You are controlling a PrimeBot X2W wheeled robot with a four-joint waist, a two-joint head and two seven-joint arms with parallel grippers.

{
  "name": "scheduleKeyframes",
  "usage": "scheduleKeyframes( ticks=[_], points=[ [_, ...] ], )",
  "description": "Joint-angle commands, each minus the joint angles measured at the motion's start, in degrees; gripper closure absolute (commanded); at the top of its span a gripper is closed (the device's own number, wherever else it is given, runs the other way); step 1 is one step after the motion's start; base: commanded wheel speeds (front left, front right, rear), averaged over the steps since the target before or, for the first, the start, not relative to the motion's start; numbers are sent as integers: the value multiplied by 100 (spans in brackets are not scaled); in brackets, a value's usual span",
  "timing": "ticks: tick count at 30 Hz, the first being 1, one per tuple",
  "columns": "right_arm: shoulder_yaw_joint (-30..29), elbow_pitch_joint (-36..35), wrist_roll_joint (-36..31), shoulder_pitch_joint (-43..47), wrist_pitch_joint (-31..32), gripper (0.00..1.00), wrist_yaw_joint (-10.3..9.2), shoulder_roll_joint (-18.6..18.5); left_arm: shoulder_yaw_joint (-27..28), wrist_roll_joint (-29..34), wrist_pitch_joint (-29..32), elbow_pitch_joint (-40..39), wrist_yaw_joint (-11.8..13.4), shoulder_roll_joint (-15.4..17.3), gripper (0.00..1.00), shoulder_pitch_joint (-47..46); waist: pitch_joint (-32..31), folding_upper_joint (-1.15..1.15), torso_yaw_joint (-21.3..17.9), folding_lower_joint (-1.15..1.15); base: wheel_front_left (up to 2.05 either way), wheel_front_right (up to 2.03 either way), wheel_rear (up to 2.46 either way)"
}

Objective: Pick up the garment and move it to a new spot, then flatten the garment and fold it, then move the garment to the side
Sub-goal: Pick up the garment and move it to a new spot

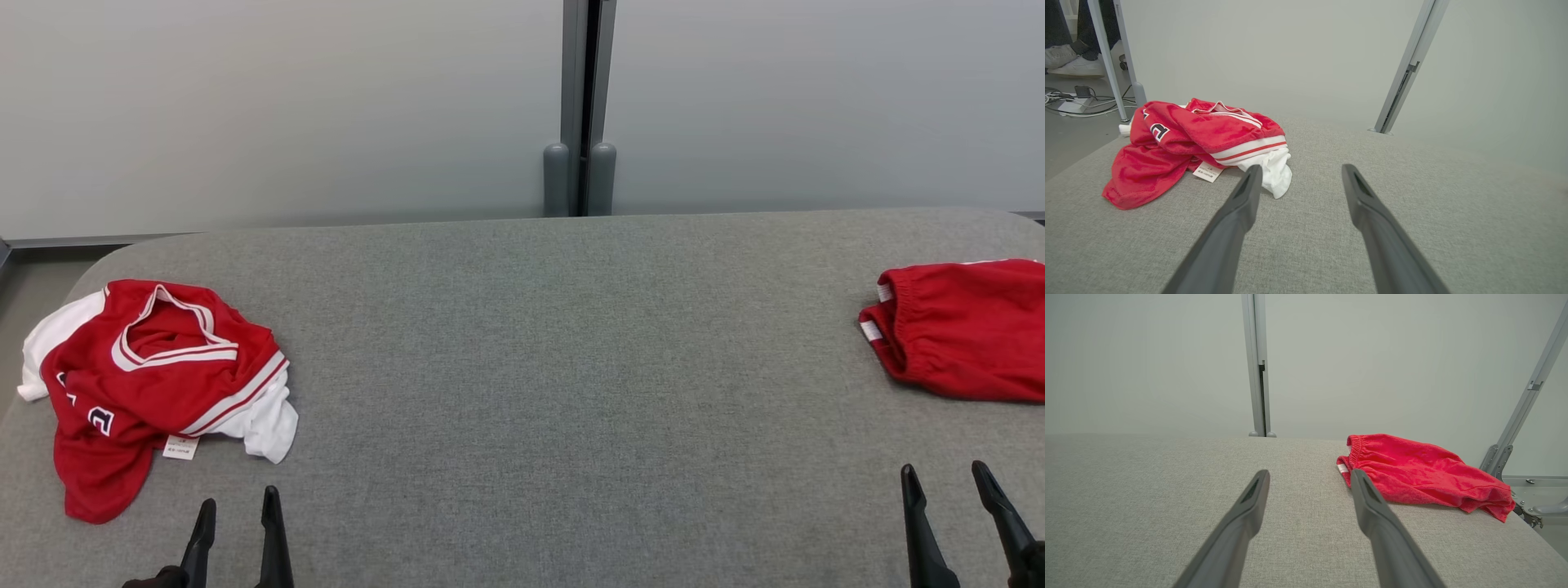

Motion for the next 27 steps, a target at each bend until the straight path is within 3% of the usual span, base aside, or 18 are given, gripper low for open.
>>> scheduleKeyframes(
  ticks=[1, 7, 14, 15, 20, 27],
  points=[
    [-19, -40, -15, -57, -27, 0, -1, -1, 4, 28, -10, 13, -31, 24, 0, -73, 5, 0, 20, 0, 0, 0, 0],
    [125, -142, 4, -28, -27, 0, -1, 4, -40, 47, -10, -45, -27, 23, 0, -188, 7, 0, 403, 0, 0, 0, 0],
    [631, -195, 189, -92, -27, 0, -1, 7, -30, 64, -9, -170, 11, 24, 0, -160, -66, 0, 1624, 0, 0, 0, 0],
    [631, -195, 189, -92, -27, 0, -1, 7, -30, 64, -9, -170, 11, 24, 0, -160, -66, 0, 1624, 0, 0, 0, 0],
    [1049, -83, 194, -191, -27, 0, -1, 0, 102, 107, -10, -208, 6, 24, 0, -13, -144, 0, 2347, 0, 0, 0, 0],
    [1353, -8, 198, -198, -27, 0, -1, -2, 276, 13, -10, -348, 47, 22, 0, 154, -186, 0, 2555, 0, 0, 0, 0]
  ],
)
